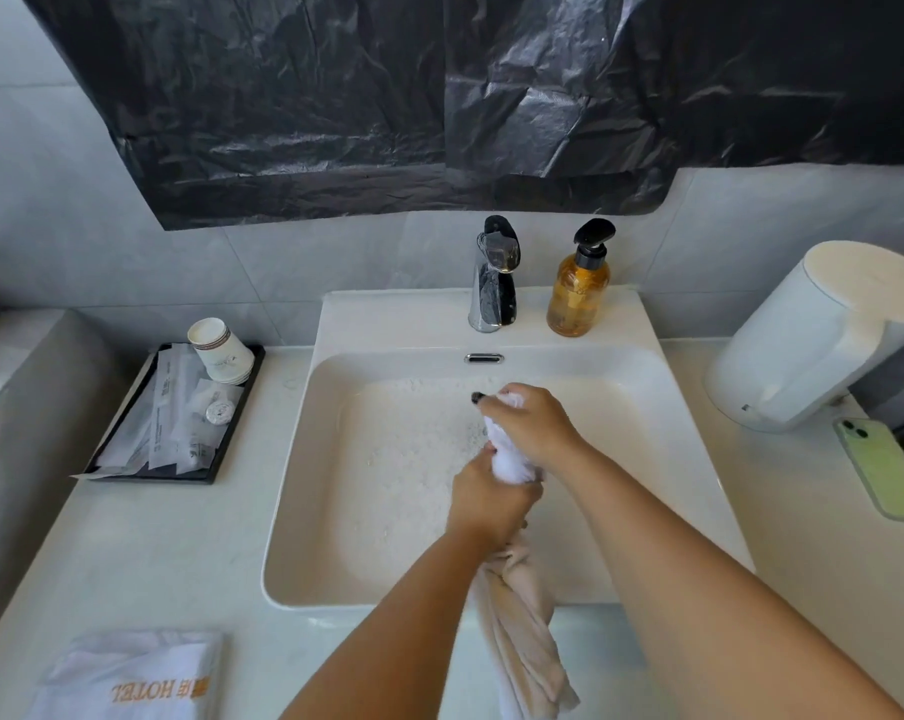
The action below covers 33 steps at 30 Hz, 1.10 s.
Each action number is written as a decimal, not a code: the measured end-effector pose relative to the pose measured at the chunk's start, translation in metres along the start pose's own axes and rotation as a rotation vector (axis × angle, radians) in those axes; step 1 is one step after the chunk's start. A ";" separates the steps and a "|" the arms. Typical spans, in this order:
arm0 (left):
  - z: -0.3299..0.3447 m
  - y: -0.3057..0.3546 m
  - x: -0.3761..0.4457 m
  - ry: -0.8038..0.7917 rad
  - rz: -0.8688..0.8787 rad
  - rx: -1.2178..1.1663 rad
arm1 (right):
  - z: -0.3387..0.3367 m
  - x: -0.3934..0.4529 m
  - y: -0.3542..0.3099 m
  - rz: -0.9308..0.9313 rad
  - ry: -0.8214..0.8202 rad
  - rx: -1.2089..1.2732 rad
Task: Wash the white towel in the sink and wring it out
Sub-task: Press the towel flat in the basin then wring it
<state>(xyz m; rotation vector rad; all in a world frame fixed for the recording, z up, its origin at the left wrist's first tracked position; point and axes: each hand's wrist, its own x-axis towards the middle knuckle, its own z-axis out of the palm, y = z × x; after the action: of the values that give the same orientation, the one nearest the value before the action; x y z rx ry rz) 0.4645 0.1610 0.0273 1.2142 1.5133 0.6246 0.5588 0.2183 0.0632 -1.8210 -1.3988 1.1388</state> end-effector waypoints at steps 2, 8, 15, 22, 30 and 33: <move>-0.021 -0.005 0.002 0.006 -0.063 -0.269 | -0.016 0.004 -0.005 0.002 -0.127 0.031; -0.067 -0.034 -0.007 -0.029 -0.120 -0.739 | -0.014 0.008 0.013 -0.040 -0.392 -0.708; -0.070 -0.044 -0.002 -0.061 -0.134 -0.809 | 0.037 0.009 0.057 -0.108 -0.456 -1.045; -0.065 -0.048 0.006 -0.047 -0.168 -0.801 | 0.030 0.020 0.054 -0.156 -0.451 -1.163; -0.067 -0.047 0.002 -0.046 -0.171 -0.807 | 0.018 0.005 0.064 -0.207 -0.382 -0.911; -0.066 -0.047 0.001 -0.040 -0.176 -0.792 | 0.020 -0.027 0.071 -0.185 -0.305 -0.669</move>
<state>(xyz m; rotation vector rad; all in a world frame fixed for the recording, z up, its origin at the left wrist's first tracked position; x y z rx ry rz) 0.3856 0.1587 0.0068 0.4777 1.1389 0.9505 0.5718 0.1709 0.0020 -1.9288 -2.2848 0.9421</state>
